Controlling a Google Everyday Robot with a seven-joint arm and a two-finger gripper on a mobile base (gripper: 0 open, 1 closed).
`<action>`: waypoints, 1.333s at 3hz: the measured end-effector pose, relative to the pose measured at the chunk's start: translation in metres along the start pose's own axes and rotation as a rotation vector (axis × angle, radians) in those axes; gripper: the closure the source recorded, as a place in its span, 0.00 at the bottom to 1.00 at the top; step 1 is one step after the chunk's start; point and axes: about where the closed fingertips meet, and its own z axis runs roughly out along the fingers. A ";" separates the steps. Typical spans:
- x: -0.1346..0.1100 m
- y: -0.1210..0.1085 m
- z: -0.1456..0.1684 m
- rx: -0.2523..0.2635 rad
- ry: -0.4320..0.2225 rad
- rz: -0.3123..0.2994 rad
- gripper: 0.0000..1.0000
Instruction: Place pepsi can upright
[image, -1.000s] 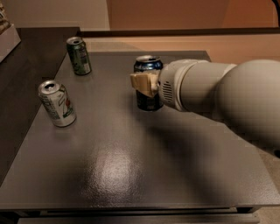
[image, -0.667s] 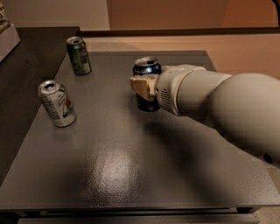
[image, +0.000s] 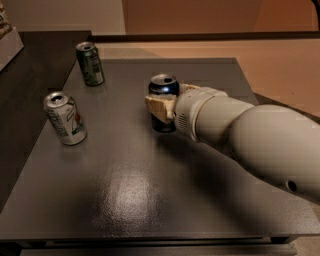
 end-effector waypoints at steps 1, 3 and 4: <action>-0.012 0.003 0.001 0.012 0.023 0.026 0.82; -0.037 0.013 0.003 0.022 0.044 0.053 0.36; -0.039 0.012 0.004 0.025 0.040 0.054 0.13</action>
Offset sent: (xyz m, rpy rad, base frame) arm -0.0018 -0.0257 -0.0485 0.0906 -0.0177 0.0029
